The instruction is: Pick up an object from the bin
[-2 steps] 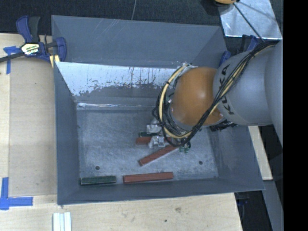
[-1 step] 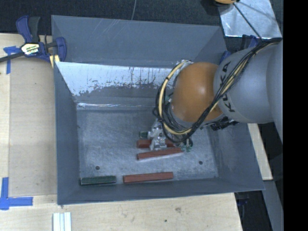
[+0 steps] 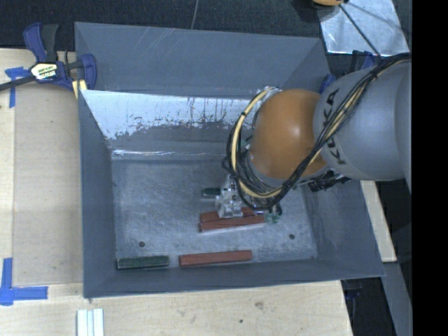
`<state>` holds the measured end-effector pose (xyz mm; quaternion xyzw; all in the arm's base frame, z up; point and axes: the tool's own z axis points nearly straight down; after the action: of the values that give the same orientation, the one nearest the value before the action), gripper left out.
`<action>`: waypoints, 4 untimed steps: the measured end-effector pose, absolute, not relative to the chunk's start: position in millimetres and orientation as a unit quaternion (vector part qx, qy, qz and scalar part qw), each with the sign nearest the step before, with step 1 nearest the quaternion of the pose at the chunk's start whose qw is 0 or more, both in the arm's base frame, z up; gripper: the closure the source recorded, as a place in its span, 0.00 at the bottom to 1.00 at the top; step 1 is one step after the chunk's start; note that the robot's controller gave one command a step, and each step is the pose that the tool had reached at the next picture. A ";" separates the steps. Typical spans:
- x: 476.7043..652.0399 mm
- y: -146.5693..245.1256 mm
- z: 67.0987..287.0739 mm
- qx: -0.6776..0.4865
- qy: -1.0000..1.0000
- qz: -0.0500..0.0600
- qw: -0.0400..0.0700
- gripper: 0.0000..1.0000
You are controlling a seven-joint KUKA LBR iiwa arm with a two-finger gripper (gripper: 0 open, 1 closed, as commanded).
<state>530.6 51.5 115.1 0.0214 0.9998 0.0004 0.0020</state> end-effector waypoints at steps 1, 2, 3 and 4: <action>528.8 53.0 168.1 0.012 1.000 0.000 -0.002 1.00; 534.3 69.3 105.3 -0.019 1.000 0.000 -0.002 0.00; 535.3 69.3 108.7 -0.019 1.000 0.000 0.001 0.00; 542.7 69.4 87.6 -0.042 0.998 0.003 0.037 1.00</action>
Offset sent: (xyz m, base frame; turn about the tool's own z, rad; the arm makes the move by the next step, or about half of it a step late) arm 0.0045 0.0184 -0.0063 -0.0817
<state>542.7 69.4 87.6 -0.0424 0.9984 0.0028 0.0366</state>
